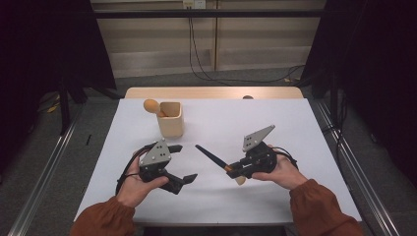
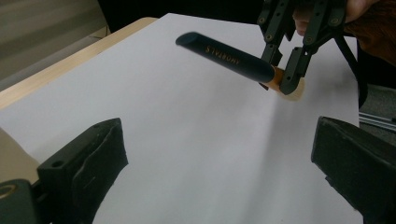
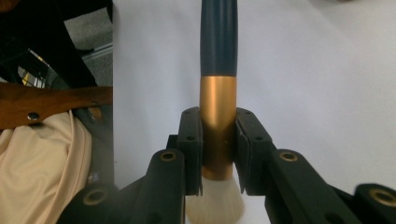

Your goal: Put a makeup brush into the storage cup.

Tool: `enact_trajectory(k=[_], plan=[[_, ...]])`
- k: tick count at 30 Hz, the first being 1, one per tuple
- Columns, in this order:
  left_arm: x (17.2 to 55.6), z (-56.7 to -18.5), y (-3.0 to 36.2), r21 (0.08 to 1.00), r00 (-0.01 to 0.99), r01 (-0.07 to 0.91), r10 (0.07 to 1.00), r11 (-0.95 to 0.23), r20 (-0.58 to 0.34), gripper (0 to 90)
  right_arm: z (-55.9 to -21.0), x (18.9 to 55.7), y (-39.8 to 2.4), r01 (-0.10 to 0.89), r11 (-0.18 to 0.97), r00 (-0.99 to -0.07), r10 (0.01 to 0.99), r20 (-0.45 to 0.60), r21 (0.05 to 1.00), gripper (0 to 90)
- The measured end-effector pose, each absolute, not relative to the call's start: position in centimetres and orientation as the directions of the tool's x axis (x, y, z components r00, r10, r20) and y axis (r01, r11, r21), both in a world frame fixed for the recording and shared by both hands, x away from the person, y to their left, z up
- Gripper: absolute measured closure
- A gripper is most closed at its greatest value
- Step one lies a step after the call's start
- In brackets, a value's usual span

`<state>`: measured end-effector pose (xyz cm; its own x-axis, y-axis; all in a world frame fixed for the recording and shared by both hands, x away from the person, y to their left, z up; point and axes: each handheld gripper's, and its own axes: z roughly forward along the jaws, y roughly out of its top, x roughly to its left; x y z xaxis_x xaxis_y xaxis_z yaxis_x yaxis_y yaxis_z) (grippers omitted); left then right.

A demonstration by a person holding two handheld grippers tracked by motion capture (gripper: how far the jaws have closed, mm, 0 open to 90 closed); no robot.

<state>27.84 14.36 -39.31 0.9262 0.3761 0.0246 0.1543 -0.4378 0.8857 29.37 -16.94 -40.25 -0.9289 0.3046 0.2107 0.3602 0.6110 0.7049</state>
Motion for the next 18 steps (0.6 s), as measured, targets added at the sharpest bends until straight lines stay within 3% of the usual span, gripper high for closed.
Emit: enact_trajectory(k=[18], plan=[[29.0,-38.5,14.0,0.818,0.943,0.207,0.333,-0.537,-0.020,3.5,-39.7,30.0,-14.6,0.292,0.760,-0.956,0.232,0.178,0.581,74.3]])
